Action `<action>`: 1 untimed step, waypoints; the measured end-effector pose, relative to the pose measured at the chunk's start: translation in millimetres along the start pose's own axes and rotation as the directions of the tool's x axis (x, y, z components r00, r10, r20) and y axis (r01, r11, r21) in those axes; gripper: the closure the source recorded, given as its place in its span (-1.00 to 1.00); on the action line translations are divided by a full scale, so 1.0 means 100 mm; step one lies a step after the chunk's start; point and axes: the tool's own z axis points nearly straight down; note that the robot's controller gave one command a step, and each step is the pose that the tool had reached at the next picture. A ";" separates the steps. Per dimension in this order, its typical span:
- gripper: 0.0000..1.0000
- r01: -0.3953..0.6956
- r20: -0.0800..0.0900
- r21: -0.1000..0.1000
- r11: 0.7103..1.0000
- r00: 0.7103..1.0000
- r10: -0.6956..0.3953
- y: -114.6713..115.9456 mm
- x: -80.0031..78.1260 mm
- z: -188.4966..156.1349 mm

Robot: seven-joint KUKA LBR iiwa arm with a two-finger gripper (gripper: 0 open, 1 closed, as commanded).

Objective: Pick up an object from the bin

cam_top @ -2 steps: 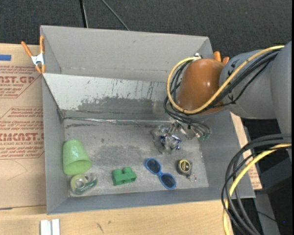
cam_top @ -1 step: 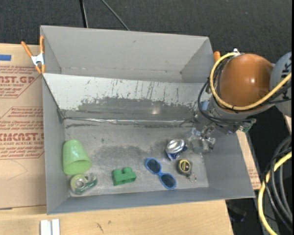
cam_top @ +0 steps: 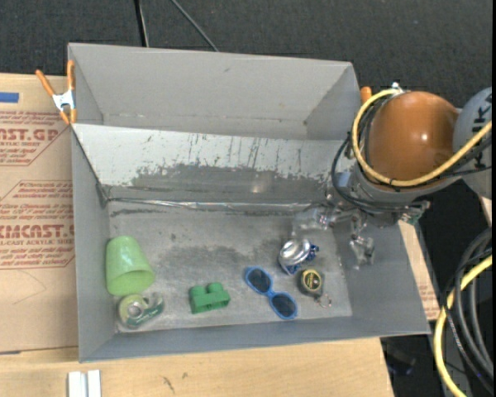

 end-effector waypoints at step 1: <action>-1.00 0.155 0.002 0.003 0.988 0.988 -0.155 -0.13 -0.39 0.68</action>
Offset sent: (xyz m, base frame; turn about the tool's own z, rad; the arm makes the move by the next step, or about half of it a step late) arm 0.0315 0.0234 -0.0668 -0.1566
